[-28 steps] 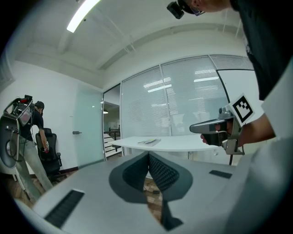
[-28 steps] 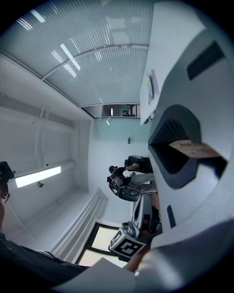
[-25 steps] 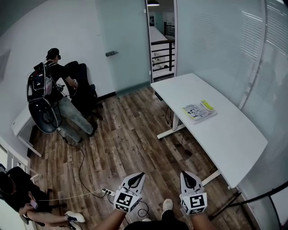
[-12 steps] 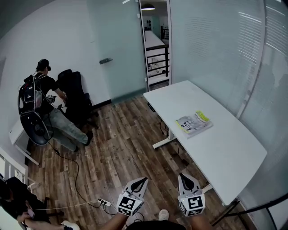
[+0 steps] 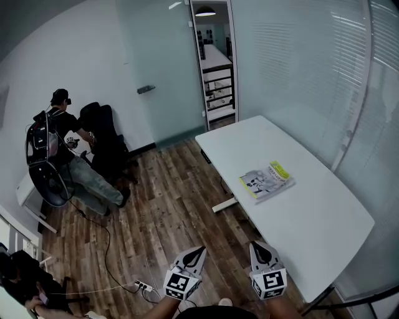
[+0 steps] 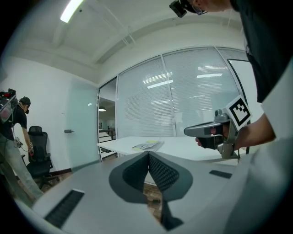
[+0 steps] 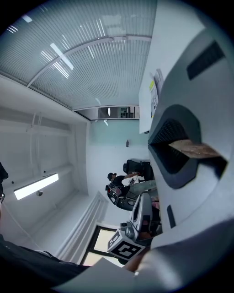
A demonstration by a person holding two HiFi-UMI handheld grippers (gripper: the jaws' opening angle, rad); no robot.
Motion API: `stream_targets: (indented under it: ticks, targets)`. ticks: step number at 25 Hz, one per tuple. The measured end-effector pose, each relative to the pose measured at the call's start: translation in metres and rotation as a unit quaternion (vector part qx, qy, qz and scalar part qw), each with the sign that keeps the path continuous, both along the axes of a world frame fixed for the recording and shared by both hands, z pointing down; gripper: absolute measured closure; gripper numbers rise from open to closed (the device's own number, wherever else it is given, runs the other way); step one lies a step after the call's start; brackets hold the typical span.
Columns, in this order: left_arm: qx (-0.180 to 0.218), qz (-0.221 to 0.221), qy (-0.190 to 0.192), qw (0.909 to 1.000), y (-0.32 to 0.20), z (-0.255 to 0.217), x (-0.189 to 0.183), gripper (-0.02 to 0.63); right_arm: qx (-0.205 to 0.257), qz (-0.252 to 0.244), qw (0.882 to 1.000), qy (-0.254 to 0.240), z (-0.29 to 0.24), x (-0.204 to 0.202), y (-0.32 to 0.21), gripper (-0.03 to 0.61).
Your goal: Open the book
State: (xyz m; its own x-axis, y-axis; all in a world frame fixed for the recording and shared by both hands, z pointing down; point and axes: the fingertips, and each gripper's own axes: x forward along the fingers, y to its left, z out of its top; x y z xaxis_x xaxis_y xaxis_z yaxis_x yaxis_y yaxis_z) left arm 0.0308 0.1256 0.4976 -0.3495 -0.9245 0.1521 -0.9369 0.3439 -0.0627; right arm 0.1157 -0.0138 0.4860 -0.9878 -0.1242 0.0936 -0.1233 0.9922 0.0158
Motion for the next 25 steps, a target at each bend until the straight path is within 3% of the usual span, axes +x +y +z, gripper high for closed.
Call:
stream_targets:
  ticks: [7,13,25]
  targets:
    - [0.018,-0.02,0.013,0.9996,-0.018,0.002,-0.009,0.599,0.008,-0.017,1.0,0.002,0.004,-0.016,-0.016,0.573]
    - [0.016,0.001,0.014,0.9998,-0.04,0.003,-0.025,0.598,0.041,-0.017,0.999,0.011,0.001,-0.039,-0.033,0.573]
    - [0.004,0.041,0.02,0.9989,-0.085,0.017,-0.113,0.599,0.021,0.008,1.0,0.02,0.013,-0.134,-0.064,0.572]
